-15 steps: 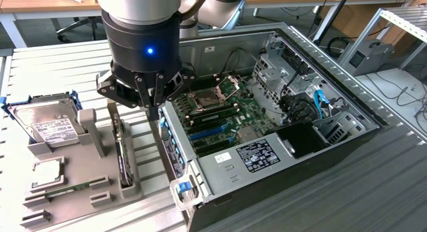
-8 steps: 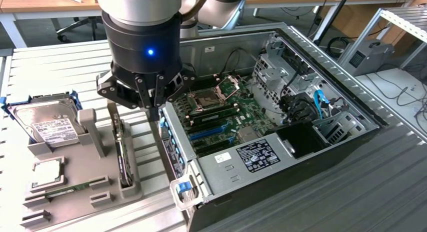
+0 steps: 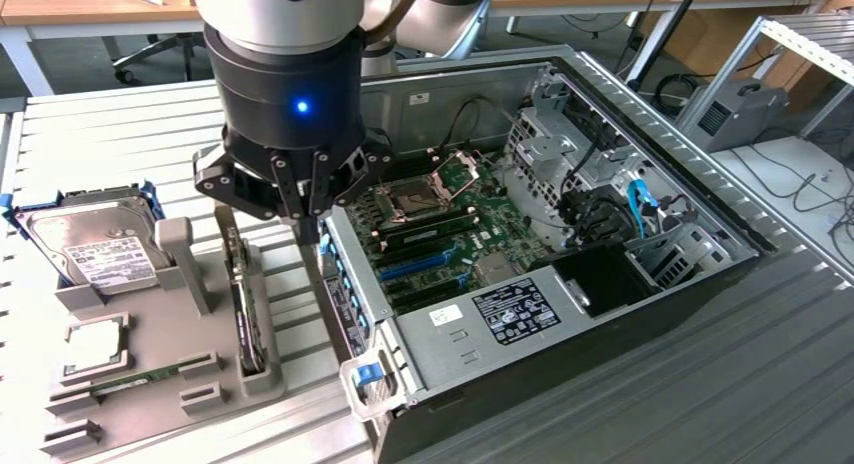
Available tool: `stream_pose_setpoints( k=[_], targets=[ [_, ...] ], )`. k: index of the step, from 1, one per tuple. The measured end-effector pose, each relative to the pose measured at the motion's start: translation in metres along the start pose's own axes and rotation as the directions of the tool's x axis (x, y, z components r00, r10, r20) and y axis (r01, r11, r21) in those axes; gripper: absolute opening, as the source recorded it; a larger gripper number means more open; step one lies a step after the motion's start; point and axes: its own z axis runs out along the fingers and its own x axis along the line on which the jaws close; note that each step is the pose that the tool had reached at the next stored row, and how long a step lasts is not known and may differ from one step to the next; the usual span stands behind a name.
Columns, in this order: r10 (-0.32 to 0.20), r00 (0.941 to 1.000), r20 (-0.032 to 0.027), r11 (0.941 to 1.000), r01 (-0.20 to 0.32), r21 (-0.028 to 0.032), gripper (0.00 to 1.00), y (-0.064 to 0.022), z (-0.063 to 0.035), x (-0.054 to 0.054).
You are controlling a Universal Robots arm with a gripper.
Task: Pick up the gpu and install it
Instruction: 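Reach for the gpu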
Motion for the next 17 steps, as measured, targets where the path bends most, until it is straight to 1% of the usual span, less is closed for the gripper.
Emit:
stream_pose_setpoints(
  k=[17],
  targets=[
    [0.000,1.0000,0.0000,1.0000,0.000,0.0001,0.11,-0.0039,0.0003,-0.0003]
  ],
)
